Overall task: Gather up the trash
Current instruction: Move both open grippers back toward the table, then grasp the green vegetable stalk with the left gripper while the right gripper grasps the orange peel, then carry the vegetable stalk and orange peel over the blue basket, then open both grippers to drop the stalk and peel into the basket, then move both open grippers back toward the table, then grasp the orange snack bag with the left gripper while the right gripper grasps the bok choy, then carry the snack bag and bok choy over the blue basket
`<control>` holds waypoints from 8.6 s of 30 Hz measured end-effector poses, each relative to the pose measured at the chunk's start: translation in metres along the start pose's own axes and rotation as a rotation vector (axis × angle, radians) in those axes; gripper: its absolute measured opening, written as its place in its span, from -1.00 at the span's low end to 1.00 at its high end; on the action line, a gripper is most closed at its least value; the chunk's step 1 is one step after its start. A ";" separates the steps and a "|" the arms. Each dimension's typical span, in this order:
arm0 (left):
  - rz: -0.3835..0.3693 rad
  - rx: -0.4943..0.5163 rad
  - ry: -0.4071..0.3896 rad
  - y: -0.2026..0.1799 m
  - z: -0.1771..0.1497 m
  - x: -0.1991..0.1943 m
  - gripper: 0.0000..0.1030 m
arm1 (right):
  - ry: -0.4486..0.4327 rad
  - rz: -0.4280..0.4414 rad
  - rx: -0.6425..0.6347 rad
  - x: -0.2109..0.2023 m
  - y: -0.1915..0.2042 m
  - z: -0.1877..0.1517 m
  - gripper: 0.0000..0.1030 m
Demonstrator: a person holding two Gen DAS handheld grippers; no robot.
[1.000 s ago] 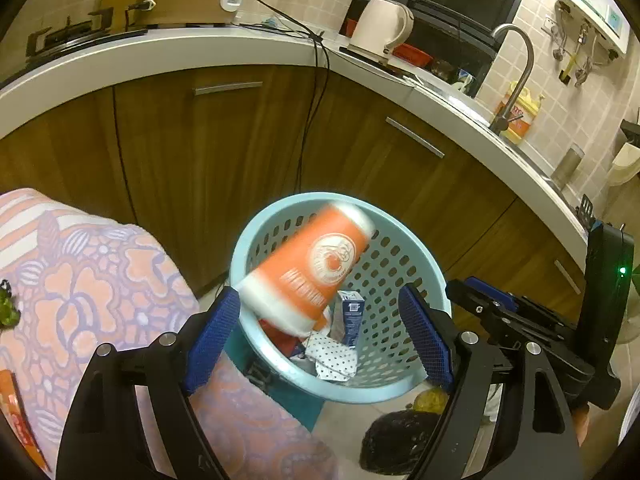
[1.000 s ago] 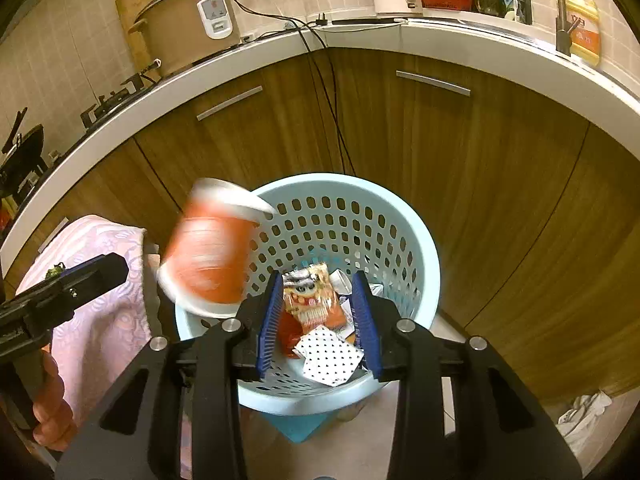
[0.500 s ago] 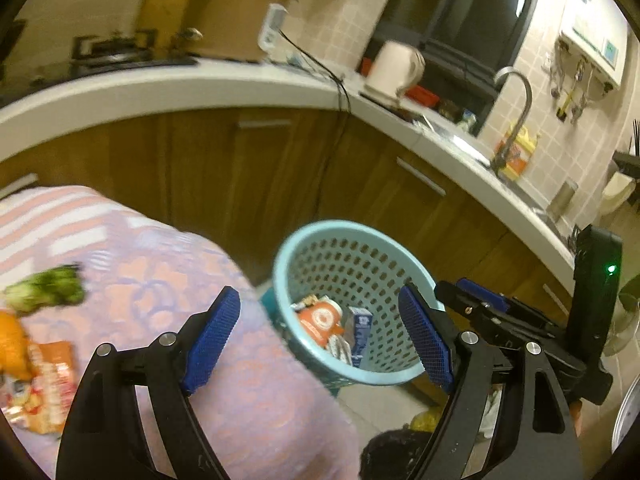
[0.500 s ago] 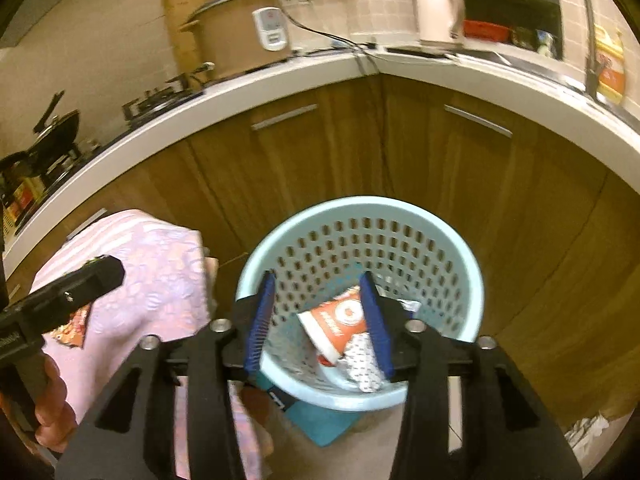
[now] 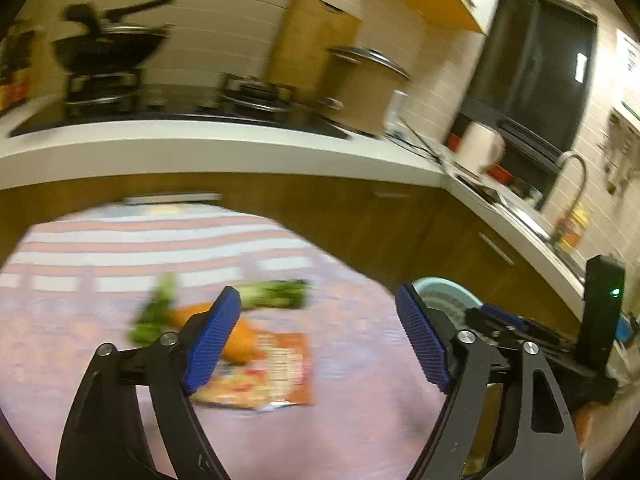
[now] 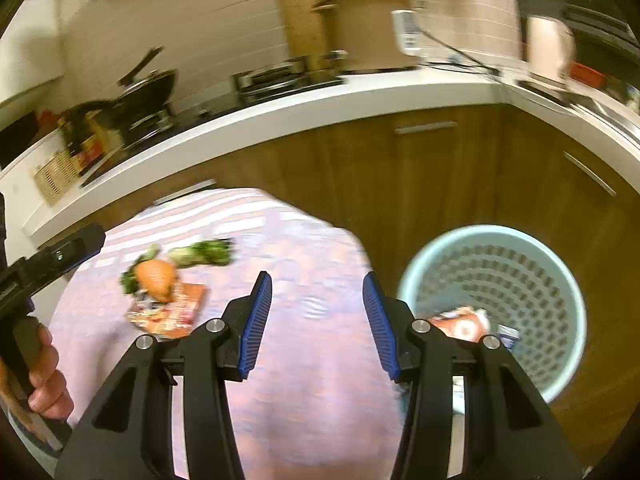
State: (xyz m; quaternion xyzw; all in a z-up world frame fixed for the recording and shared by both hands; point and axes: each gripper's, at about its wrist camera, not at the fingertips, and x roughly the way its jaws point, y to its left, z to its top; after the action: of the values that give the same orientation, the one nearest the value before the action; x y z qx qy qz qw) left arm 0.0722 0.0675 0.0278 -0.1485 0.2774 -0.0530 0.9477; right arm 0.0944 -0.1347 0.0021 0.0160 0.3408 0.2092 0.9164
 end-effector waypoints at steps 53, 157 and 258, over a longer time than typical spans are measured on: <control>0.140 -0.177 0.102 0.148 -0.015 0.040 -0.71 | 0.234 0.240 -0.300 0.147 0.187 0.010 -0.54; -0.105 0.136 0.135 -0.137 -0.039 0.080 0.12 | -0.007 -0.029 0.128 -0.022 -0.105 -0.009 -0.09; 0.097 0.094 0.101 -0.002 -0.038 0.014 -0.93 | 0.032 -0.040 -0.105 0.061 0.060 0.039 0.39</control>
State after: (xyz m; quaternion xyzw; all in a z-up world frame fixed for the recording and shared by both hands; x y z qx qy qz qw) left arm 0.0635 0.0534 -0.0094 -0.0872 0.3288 -0.0273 0.9400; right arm 0.1380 -0.0513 0.0041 -0.0421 0.3445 0.2088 0.9143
